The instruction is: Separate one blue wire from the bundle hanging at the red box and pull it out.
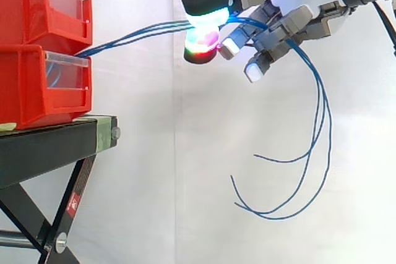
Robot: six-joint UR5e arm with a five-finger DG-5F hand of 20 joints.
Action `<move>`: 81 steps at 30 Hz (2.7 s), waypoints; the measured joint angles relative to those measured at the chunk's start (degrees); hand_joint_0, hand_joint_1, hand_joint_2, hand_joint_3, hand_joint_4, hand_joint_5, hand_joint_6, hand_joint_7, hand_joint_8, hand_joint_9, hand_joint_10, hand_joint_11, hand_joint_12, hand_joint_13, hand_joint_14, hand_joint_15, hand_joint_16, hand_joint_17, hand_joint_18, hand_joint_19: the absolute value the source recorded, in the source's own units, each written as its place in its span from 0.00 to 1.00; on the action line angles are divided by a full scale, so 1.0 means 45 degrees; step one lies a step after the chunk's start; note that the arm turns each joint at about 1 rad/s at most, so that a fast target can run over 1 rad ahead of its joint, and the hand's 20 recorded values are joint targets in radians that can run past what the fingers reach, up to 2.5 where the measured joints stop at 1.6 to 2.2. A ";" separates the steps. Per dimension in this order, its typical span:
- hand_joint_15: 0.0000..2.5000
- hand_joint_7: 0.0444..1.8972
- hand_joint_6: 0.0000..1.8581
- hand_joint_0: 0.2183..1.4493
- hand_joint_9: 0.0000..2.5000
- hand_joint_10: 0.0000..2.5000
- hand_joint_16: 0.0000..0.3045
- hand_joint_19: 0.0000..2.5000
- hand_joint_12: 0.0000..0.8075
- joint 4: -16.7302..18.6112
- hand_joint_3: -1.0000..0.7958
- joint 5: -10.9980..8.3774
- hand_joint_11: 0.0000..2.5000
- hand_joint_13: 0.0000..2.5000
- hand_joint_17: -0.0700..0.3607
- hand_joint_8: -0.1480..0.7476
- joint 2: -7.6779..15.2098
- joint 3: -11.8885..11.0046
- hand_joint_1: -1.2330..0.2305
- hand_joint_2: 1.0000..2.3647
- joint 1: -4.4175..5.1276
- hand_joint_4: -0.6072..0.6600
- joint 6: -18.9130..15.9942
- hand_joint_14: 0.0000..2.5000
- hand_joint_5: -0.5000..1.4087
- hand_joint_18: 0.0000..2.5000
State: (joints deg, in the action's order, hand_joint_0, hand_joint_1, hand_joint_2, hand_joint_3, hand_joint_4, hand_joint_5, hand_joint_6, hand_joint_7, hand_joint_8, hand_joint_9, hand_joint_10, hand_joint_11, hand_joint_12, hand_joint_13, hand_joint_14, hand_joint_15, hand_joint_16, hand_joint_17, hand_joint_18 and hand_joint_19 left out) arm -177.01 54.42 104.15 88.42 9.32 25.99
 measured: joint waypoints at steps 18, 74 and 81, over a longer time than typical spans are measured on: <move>0.23 0.52 0.43 0.44 0.34 0.01 0.15 0.36 0.37 -0.0022 0.37 -0.0004 0.50 0.47 0.40 0.50 0.0000 -0.0001 0.26 0.01 0.0017 0.61 -0.0561 1.00 0.13 0.30; 0.17 0.53 0.45 0.47 0.29 0.01 0.15 0.37 0.36 -0.0501 0.50 -0.0005 0.52 0.39 0.40 0.45 0.0000 -0.0001 0.25 0.02 0.0116 0.60 -0.1537 1.00 0.12 0.26; 0.17 0.53 0.45 0.43 0.22 0.01 0.15 0.34 0.37 -0.0494 0.39 -0.0004 0.51 0.36 0.41 0.47 0.0000 -0.0001 0.22 0.01 0.0116 0.61 -0.1549 1.00 0.12 0.25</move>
State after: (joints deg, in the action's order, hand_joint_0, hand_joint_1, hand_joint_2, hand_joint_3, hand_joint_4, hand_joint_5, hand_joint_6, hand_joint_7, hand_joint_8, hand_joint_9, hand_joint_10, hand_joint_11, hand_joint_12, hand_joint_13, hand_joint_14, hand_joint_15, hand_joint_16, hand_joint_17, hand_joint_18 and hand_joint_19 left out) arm -179.24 54.41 104.15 88.42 9.84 19.03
